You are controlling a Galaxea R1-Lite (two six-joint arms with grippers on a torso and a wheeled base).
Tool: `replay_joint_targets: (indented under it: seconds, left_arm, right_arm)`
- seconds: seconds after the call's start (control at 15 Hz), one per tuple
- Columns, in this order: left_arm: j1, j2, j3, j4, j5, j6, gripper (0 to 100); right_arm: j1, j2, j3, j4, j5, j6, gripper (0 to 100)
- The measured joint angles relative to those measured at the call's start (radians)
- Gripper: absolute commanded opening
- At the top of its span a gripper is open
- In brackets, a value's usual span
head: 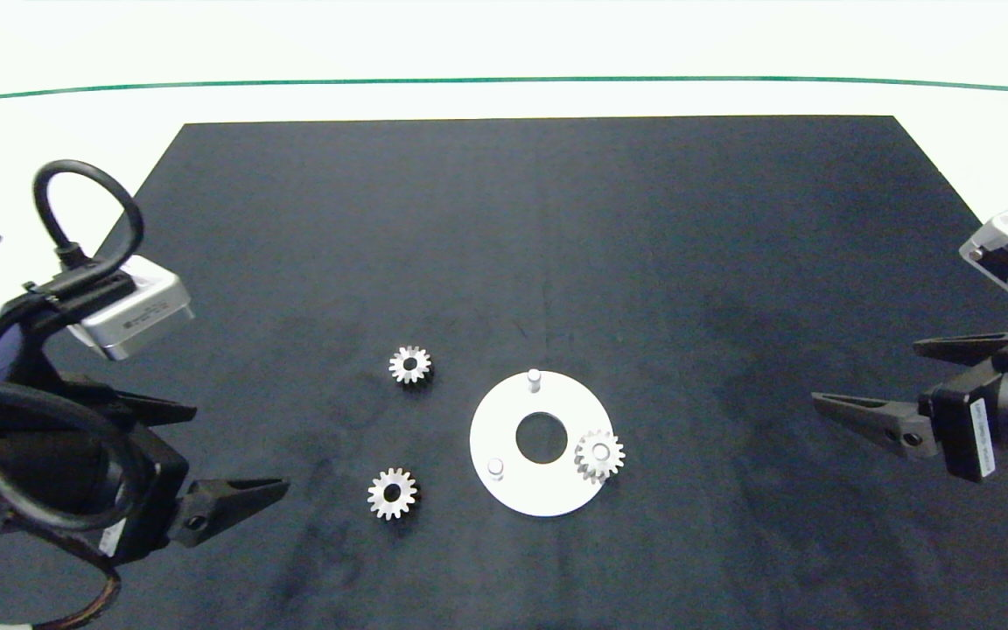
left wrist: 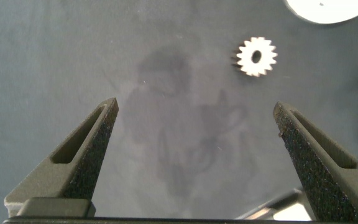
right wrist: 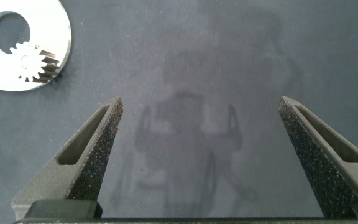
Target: Install three planetary gears onto the carrier pins
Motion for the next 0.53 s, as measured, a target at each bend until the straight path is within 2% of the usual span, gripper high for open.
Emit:
replay_joint_targets:
  seconds: [0.13,0.4,0.53]
  left_arm:
    - [-0.039,0.068,0.001,-0.012,0.032,0.004,100]
    - [-0.12,0.156,0.003,-0.044,0.045,0.005,100]
    - [-0.151,0.183,0.013,-0.074,0.071,0.006,100]
  right_arm:
    - [0.0,-0.024,0.0,0.0,0.0,-0.004,100]
    - [0.0,-0.068,-0.003,0.0,0.001,-0.016,100]
    - [0.001,-0.076,-0.003,-0.001,0.002,-0.016,100]
